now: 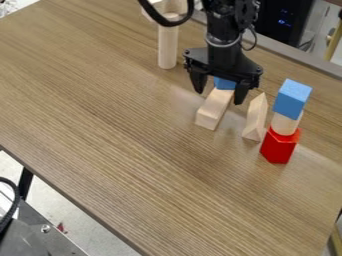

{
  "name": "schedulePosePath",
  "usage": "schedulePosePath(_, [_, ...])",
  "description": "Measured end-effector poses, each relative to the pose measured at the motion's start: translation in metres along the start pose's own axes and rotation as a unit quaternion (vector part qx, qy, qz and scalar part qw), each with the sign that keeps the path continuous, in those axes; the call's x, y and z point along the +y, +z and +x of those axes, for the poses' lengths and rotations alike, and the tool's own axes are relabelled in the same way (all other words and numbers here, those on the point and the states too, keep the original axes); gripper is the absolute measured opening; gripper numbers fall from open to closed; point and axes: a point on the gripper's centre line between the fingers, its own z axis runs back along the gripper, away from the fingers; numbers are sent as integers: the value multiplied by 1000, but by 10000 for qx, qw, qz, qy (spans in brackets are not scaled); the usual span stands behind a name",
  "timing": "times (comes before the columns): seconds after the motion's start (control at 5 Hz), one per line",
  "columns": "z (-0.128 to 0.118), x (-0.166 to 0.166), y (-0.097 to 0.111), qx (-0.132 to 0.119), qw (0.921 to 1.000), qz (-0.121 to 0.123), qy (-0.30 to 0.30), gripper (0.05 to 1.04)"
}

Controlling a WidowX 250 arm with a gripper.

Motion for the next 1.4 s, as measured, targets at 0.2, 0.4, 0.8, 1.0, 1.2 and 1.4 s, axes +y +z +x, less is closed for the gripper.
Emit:
schedulePosePath(0.2, [-7,1,-8,160,9999,27,7,997])
schedulePosePath(0.4, [7,-2,19,-218,9996,-174,65,997])
schedulePosePath(0.8, [25,-3,70,-834,9954,-427,-183,997])
schedulePosePath(1.0, [35,5,81,-986,9935,-84,-565,997])
schedulePosePath(1.2, [48,13,92,-1134,9891,256,-898,997])
schedulePosePath(1.4, [62,22,100,-1240,9844,527,-1131,997])
